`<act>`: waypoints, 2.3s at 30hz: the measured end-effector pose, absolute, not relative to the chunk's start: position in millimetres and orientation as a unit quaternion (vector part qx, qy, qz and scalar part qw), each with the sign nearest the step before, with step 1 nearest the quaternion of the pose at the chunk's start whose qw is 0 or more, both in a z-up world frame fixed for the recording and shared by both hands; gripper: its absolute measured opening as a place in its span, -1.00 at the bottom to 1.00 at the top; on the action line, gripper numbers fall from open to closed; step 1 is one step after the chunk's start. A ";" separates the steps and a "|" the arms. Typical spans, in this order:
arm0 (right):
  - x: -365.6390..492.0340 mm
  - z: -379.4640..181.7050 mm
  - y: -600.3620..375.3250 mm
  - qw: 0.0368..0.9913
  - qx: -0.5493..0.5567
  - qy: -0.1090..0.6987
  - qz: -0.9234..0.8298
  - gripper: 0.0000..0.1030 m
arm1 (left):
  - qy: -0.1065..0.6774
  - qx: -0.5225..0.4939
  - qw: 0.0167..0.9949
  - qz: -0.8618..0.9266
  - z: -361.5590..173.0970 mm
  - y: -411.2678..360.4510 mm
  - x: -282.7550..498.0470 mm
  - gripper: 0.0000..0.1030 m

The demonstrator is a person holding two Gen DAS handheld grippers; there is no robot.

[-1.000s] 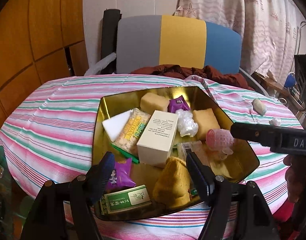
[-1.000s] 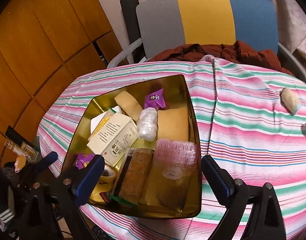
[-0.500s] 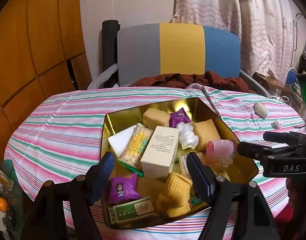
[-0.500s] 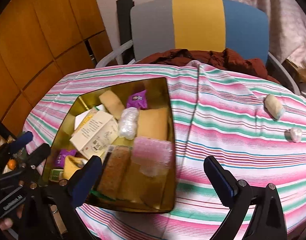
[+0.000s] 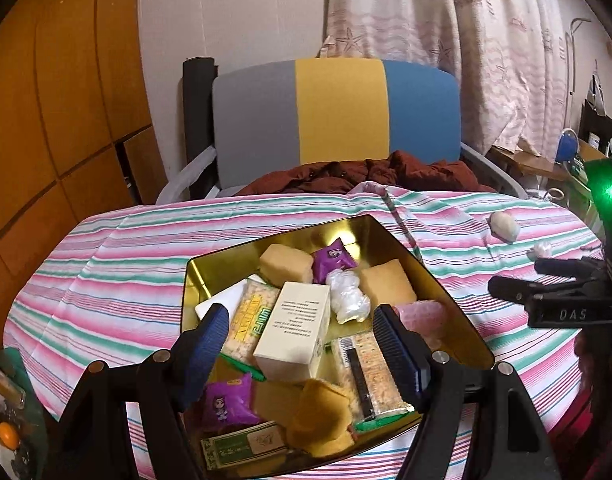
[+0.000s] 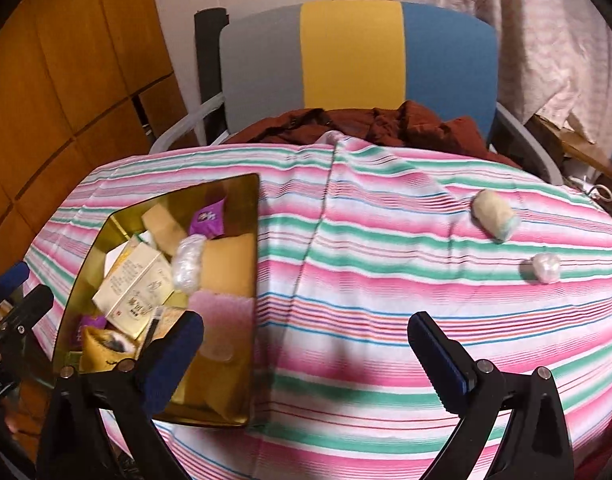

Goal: Organize objects
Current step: 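Lift both tools and move them back over the remaining loose items, then lower the left tool onto the cream knitted roll and close it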

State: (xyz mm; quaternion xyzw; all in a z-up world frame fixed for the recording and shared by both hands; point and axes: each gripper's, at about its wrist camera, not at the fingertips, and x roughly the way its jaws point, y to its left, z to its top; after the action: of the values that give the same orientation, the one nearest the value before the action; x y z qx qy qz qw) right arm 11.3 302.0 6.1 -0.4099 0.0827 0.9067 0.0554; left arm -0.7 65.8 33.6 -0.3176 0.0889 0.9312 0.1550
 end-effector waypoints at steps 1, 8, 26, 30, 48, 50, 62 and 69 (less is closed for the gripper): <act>11.4 7.2 303.8 0.058 -0.409 0.081 0.907 0.99 | 0.093 -0.318 0.155 0.931 33.5 68.3 -1.1 0.47; 11.9 10.2 326.0 0.079 -0.412 0.068 0.905 0.99 | 0.110 -0.311 0.167 0.929 35.8 82.5 -0.7 0.47; 8.1 16.3 440.7 0.182 -0.413 0.126 0.883 0.99 | 0.135 -0.312 0.215 0.916 33.0 126.6 -3.8 0.48; 6.1 14.4 477.0 0.217 -0.402 0.129 0.880 0.99 | 0.138 -0.314 0.224 0.912 32.7 136.8 -6.9 0.51; 37.7 -46.8 610.0 0.328 -0.398 0.338 0.788 0.99 | 0.164 -0.329 0.298 0.881 22.1 229.6 -22.2 0.59; 33.4 -47.5 606.9 0.322 -0.402 0.333 0.790 0.99 | 0.172 -0.330 0.307 0.876 20.7 245.9 -23.7 0.60; 36.2 -48.8 607.7 0.308 -0.402 0.345 0.791 0.99 | 0.215 -0.338 0.344 0.849 3.8 306.1 -23.6 0.59; 42.4 -47.8 612.7 0.314 -0.390 0.368 0.784 0.99 | 0.234 -0.337 0.353 0.841 -1.2 331.6 -28.0 0.60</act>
State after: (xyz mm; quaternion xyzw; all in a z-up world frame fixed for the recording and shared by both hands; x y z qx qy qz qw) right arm 42.4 612.7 -47.8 -0.3897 0.3679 0.7838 0.3137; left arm -28.0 331.6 -1.2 -0.3375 0.2336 0.8407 0.3532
